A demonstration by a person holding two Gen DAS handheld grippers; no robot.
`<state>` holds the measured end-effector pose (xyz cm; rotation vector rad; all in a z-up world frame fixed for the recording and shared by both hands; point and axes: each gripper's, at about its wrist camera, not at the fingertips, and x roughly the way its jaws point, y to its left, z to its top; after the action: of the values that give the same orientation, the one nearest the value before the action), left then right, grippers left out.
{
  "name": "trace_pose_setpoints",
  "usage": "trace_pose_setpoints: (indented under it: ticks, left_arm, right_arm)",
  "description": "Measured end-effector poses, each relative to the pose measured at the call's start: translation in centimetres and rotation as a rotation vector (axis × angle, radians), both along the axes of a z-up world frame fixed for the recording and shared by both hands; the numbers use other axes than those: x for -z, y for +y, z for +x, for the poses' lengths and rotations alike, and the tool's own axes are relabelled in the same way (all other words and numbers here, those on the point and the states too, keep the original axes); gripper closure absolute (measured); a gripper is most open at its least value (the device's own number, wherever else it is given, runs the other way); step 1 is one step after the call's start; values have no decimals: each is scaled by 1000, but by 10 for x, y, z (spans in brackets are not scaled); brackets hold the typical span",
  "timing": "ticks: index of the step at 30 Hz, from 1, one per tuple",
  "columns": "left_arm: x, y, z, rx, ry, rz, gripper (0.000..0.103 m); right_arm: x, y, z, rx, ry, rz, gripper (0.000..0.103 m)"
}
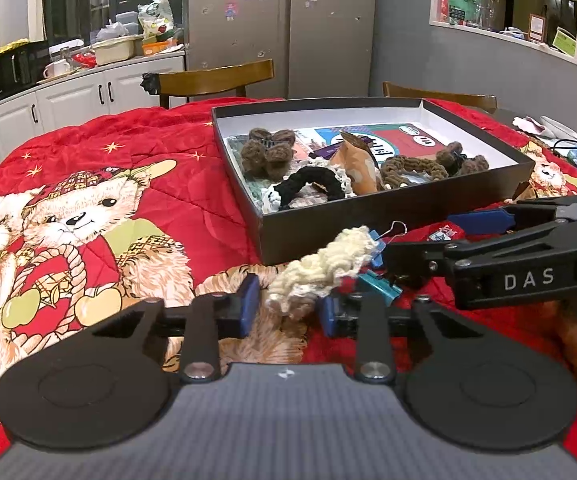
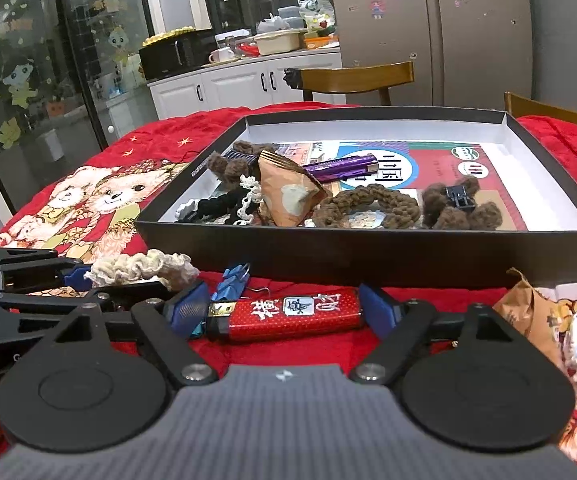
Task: Organize objects
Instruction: 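Grasp the cream crochet scrunchie with the left gripper while the right gripper grasps the red lighter, then lift both held items and carry them over the black box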
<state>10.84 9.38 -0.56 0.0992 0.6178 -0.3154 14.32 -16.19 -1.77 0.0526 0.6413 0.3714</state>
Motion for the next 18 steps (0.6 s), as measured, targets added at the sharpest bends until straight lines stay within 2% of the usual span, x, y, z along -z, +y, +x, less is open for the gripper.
trace_pose_setpoints:
  ticks: [2,6,8,13,18]
  left_arm:
    - [0,0,0,2,-2,2,75]
    - [0,0,0,-1,-2,0,77]
    - [0,1,0,-8,-4,0,78]
    - [-1,3,-2,-38,-16,4,79]
    - [-1,4,-1,-40,-12,1,79]
  right_arm:
    - [0,1,0,0,-1,-10,18]
    - [1,2,0,1,-2,-18,18]
    - [1,2,-1,12,-1,-29,16]
    - [2,10,-7,46,-7,-134,6]
    - [2,3,-5,72,7,-116,9]
